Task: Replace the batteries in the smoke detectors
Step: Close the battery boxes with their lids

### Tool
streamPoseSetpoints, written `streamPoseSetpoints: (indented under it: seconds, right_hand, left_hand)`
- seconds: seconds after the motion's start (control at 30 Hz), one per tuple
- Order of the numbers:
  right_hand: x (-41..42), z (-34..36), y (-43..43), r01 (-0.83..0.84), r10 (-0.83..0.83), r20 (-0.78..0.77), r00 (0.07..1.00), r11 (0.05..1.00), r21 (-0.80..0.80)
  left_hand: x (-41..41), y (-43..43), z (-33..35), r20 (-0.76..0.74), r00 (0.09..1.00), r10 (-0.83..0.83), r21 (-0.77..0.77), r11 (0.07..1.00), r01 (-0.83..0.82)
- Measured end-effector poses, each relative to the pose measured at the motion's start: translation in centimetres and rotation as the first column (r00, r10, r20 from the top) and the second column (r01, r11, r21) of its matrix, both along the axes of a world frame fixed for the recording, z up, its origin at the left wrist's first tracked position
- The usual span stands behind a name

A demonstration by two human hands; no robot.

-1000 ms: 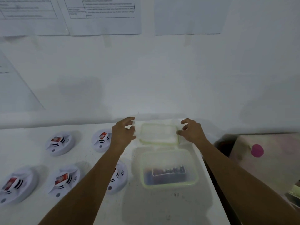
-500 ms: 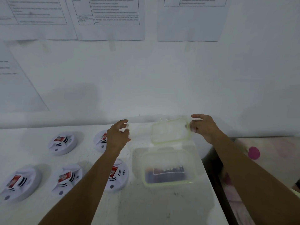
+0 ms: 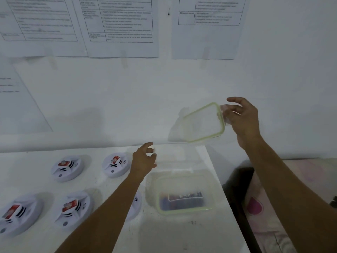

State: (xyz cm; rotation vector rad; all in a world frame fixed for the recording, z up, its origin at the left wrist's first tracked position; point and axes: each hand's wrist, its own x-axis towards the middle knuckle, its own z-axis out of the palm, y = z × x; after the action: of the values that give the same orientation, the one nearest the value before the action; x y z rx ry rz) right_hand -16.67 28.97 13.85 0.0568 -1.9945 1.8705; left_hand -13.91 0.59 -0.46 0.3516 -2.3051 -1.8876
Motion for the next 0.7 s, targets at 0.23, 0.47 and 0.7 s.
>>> streamPoseSetpoints:
  seconds: [0.23,0.47,0.7]
  right_hand:
    - [0.5,-2.3,-3.1,-0.134,0.159,0.101,0.982,0.966,-0.220]
    - [-0.1,-4.5,-3.7,-0.179,0.192,0.147,0.970,0.979,-0.098]
    - [0.1,-6.0,-2.3,-0.235,0.232,0.049,0.972,0.969,0.075]
  left_hand:
    - [0.2,-0.3,2.6,-0.068,0.997,0.026,-0.101,0.994,-0.033]
    - [0.4,-2.5,5.2,-0.146,0.985,-0.095,0.078,0.991,0.107]
    - [0.6,-2.6,5.0,-0.229,0.971,-0.071,0.253,0.959,0.130]
